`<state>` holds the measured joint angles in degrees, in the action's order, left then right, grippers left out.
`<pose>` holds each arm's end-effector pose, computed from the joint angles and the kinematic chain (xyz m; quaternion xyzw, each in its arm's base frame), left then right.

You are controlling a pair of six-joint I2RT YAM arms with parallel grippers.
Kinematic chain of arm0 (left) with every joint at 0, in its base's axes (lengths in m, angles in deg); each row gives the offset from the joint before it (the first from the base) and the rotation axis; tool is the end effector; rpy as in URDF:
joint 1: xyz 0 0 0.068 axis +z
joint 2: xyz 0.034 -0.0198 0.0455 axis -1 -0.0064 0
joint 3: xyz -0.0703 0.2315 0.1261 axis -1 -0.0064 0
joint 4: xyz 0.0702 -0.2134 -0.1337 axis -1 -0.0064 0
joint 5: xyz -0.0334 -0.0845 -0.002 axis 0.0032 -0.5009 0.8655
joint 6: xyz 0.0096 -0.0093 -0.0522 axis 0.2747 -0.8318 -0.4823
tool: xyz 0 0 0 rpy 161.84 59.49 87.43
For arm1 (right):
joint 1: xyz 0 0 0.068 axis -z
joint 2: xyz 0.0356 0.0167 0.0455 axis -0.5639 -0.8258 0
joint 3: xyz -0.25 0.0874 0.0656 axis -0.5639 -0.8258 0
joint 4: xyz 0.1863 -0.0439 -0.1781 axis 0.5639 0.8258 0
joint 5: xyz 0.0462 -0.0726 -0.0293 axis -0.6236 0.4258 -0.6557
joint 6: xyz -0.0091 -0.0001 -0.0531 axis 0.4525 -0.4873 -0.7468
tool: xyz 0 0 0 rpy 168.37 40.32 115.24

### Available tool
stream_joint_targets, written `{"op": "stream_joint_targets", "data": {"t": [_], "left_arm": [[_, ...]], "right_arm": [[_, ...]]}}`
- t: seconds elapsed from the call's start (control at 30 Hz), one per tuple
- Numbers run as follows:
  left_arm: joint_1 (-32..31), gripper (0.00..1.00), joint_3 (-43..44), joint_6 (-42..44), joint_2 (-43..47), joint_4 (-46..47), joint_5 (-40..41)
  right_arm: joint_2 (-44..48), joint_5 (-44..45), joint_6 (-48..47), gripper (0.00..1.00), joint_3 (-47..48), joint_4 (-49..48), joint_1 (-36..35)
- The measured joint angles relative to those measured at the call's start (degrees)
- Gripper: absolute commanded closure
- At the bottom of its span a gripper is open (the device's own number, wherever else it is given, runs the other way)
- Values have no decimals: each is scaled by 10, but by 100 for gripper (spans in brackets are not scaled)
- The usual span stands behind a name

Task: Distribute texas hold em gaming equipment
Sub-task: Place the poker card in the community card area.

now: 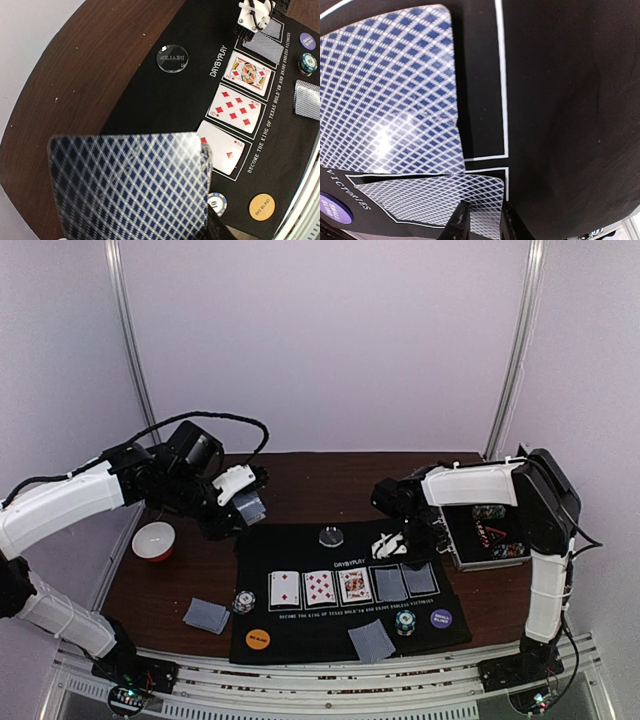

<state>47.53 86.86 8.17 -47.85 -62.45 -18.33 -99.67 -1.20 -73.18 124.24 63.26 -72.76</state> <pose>0.2016 -0.1845 0.3128 0.4215 0.8508 -0.1088 0.2944 0.2915 0.2255 0.1577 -0.6962 0.7148 -0.0650 0.0132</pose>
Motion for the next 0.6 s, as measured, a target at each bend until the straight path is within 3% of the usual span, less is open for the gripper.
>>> {"op": "stream_joint_targets", "data": {"t": [0.33,0.4,0.43,0.47,0.6], "left_arm": [[0,59,0,0,-4,0,2],[0,59,0,-2,-10,0,3],[2,59,0,-4,-15,1,4],[4,59,0,-8,-22,2,4],[40,59,-2,-32,-50,12,1]], "right_arm": [[3,29,4,51,-1,-17,0],[13,37,4,40,-1,-27,0],[19,41,9,17,-1,-31,0],[28,46,9,2,-1,-38,0],[83,68,12,0,0,-73,0]]}}
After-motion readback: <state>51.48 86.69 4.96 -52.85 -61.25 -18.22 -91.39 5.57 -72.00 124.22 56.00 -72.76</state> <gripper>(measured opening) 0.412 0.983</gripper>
